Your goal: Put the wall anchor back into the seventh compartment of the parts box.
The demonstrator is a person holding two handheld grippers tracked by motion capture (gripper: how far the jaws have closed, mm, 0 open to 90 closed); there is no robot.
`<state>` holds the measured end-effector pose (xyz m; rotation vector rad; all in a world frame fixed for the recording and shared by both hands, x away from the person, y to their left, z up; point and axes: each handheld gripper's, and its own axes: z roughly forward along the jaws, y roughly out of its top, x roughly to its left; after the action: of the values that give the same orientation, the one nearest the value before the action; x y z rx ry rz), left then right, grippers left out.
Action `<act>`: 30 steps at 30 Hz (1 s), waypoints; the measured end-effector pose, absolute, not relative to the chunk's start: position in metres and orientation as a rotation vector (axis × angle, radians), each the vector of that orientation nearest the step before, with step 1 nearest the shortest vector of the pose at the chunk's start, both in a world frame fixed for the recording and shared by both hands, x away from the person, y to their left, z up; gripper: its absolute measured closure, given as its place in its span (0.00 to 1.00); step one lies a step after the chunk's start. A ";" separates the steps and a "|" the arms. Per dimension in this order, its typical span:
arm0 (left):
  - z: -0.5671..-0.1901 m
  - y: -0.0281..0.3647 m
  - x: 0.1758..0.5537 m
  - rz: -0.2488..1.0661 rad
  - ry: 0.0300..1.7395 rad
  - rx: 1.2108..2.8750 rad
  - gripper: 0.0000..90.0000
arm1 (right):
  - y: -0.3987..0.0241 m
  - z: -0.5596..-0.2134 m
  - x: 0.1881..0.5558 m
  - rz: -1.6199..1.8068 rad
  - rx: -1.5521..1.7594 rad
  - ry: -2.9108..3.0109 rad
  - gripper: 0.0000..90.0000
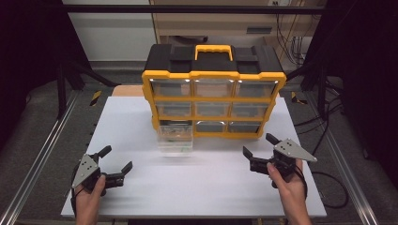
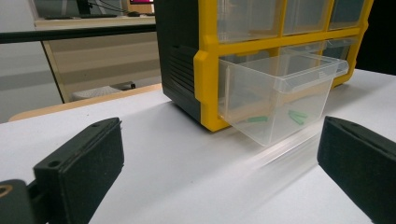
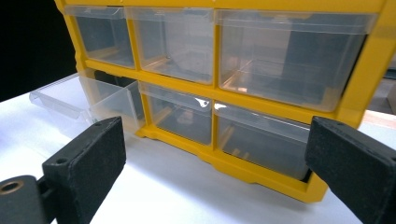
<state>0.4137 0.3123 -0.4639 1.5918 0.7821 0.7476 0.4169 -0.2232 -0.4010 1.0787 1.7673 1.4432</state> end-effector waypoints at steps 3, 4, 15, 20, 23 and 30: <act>-0.464 0.312 0.414 0.746 0.778 1.595 0.01 | -0.226 -0.403 0.415 1.442 1.082 1.761 0.06; -0.464 0.311 0.414 0.746 0.778 1.598 0.01 | -0.227 -0.405 0.414 1.440 1.083 1.762 0.06; -0.465 0.311 0.414 0.747 0.781 1.612 0.01 | -0.236 -0.423 0.410 1.437 1.098 1.747 0.07; -0.466 0.311 0.415 0.744 0.780 1.622 0.01 | -0.241 -0.432 0.407 1.445 1.096 1.735 0.07; -0.467 0.310 0.415 0.743 0.776 1.632 0.01 | -0.243 -0.439 0.405 1.447 1.085 1.741 0.07; -0.470 0.306 0.416 0.734 0.769 1.650 0.01 | -0.243 -0.458 0.404 1.481 1.039 1.760 0.08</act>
<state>0.4158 0.3064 -0.4697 1.6502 0.7686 0.7337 0.4044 -0.2427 -0.4576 1.0391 1.7599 1.4810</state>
